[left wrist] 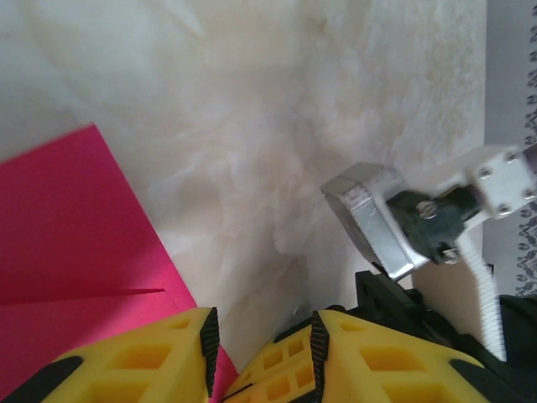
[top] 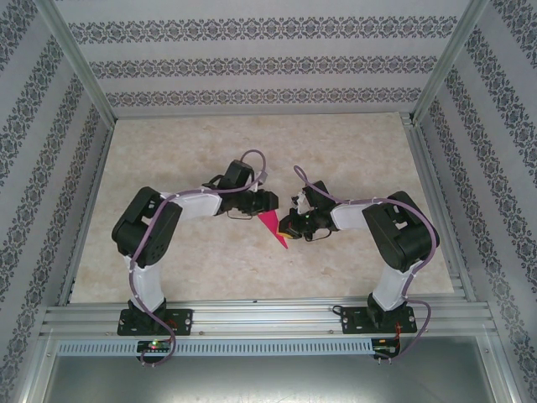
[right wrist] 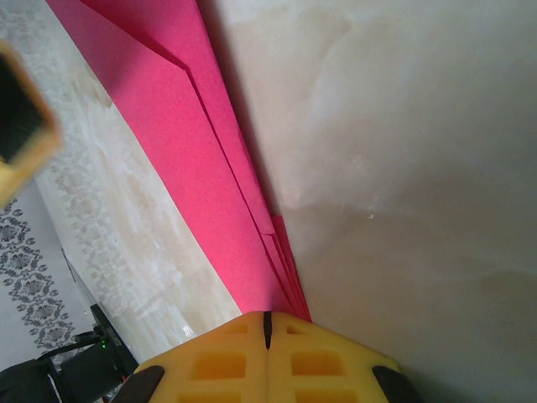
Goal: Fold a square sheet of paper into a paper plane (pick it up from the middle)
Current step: Fold the wing for the fifth time at the center of the table.
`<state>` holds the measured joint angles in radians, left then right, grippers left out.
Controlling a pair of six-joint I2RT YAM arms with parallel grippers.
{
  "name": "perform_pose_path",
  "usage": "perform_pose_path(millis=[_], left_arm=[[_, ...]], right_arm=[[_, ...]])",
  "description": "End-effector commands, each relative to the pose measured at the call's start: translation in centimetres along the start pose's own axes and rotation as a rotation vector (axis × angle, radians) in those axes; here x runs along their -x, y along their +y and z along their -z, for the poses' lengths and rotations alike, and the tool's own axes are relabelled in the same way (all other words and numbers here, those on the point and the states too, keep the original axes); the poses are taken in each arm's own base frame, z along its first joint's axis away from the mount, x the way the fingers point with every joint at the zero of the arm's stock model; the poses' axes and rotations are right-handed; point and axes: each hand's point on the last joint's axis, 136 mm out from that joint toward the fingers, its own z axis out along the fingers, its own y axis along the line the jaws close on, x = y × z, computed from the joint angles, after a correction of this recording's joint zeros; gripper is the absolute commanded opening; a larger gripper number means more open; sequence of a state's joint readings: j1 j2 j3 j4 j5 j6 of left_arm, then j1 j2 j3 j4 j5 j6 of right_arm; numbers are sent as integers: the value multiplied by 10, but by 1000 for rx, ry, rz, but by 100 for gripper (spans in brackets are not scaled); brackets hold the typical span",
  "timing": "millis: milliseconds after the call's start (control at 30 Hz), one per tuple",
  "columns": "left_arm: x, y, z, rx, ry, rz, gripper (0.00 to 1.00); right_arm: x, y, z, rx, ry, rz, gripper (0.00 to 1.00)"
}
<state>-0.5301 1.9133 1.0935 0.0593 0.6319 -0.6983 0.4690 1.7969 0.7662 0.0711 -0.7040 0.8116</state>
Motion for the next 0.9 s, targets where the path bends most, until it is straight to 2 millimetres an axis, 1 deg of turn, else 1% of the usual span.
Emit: perform_pose_path(millis=[0,100,200,267,367,433,500,633,700,767,800,867], left_arm=[[-3,14,-15,43,17,32,34],[-9,35,-19,115,33,66,30],[-15,46,-22,141,51,89,29],[-18,48,-23,147,62,94,29],[-19,49,-23,148,64,92,29],[-19,49,-23,150,70,91,29],[-20,48,-24,149,73,89,29],[-19,48,-24,147,71,94,29],[-19,48,-24,145,71,98,28],[-20,51,-24,151,71,106,28],[-19,51,-24,150,70,108,27],[-19,56,-23,155,64,123,27]], right_arm=[[-27,-49,-9,-164,60,-125,0],[-18,-28,-3,-107,34,-94,1],[-10,-4,5,-48,5,-52,2],[-6,16,8,12,-2,-25,3],[-5,37,7,72,7,7,4],[-4,43,3,74,7,23,4],[0,42,-2,61,6,19,4],[3,24,-15,19,10,-15,4],[0,8,-20,-17,20,-35,5],[-8,-11,-22,-52,37,-56,5],[-12,-17,-22,-62,44,-65,5],[-19,-22,-21,-59,57,-72,6]])
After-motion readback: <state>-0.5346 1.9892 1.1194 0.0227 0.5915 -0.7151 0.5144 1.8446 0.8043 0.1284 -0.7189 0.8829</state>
